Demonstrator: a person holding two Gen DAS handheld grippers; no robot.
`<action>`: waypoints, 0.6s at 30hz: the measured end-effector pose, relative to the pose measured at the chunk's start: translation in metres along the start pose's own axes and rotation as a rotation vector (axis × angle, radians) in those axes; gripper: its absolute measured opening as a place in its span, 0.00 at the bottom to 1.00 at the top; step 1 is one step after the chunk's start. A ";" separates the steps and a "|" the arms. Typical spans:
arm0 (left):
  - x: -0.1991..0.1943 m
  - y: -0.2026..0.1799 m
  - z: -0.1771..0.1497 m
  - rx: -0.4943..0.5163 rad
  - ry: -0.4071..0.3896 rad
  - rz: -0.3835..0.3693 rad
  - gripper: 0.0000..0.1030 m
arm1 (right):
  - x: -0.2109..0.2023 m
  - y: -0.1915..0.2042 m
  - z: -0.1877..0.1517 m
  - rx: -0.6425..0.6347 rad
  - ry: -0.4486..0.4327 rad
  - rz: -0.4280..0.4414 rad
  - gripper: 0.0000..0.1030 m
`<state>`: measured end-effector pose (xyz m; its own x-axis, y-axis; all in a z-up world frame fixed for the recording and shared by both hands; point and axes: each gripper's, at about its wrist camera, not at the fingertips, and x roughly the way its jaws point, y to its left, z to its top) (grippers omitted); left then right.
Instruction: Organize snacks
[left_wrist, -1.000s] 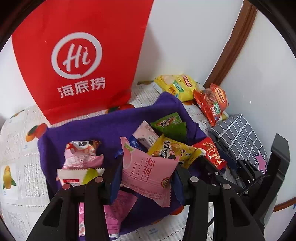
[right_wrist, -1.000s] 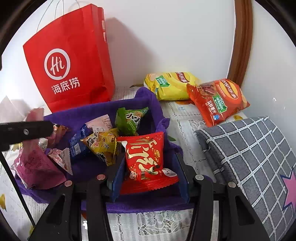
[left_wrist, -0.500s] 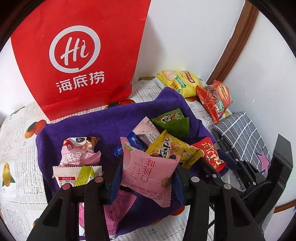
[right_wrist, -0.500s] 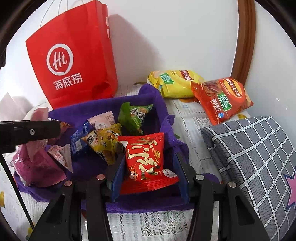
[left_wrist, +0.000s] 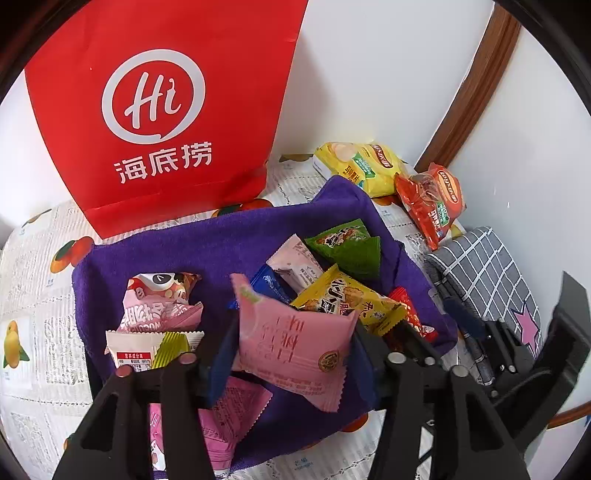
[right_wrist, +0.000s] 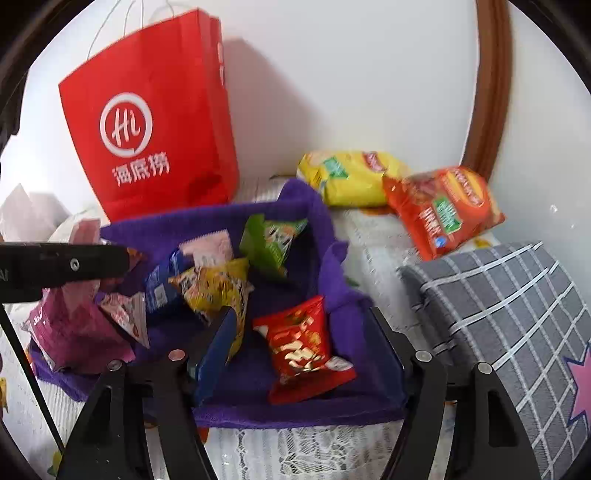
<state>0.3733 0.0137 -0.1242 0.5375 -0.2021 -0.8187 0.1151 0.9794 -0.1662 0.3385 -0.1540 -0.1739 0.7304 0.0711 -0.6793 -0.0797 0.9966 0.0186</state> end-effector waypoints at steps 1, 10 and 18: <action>0.000 0.000 0.001 -0.001 -0.001 0.007 0.60 | -0.002 -0.001 0.001 0.003 -0.008 0.000 0.71; -0.030 -0.004 0.001 -0.005 -0.047 0.008 0.66 | -0.029 -0.010 0.005 0.042 -0.078 0.043 0.73; -0.084 -0.015 -0.033 0.020 -0.086 0.022 0.69 | -0.079 0.002 -0.010 0.064 0.011 0.096 0.73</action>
<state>0.2981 0.0160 -0.0710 0.6099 -0.1815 -0.7714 0.1192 0.9834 -0.1371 0.2744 -0.1582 -0.1273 0.7142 0.1662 -0.6799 -0.1054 0.9859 0.1302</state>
